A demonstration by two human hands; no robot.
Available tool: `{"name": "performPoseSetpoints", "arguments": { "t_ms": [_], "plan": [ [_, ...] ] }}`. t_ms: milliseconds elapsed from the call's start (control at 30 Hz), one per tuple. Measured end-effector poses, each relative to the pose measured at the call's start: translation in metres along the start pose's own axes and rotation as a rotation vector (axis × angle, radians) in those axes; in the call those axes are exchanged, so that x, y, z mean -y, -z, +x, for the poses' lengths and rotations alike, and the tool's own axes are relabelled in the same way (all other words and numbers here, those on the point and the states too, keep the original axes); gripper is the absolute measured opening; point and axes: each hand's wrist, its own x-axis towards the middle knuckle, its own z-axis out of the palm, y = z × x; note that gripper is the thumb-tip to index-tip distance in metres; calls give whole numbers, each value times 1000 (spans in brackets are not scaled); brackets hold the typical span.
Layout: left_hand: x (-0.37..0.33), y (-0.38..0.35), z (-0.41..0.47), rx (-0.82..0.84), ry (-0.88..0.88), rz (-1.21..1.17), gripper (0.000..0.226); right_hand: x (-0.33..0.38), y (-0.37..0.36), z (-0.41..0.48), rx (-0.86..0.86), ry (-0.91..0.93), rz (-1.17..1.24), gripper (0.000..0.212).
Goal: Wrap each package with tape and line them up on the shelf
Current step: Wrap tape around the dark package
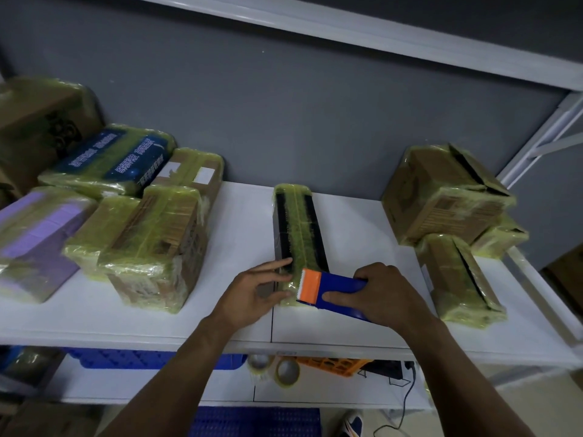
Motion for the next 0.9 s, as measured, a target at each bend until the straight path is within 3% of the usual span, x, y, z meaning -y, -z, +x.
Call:
{"name": "performPoseSetpoints", "arguments": {
  "t_ms": [300,433,600,800,900],
  "plan": [
    [5,13,0,4,-69,197,23,-6,21,-8,-32,24,64,63],
    [4,14,4,54,-105,262,32,-10,20,-6,-51,35,31,52],
    [0,11,7,137,-151,366,45,-11,16,2,-27,-11,-15,55],
    [-8,0,14,13,-188,460,35,-16,11,5,-19,-23,-21,55],
    [-8,0,19,67,-212,429,29,-17,11,3,-21,-18,10,49]
  ]
}}
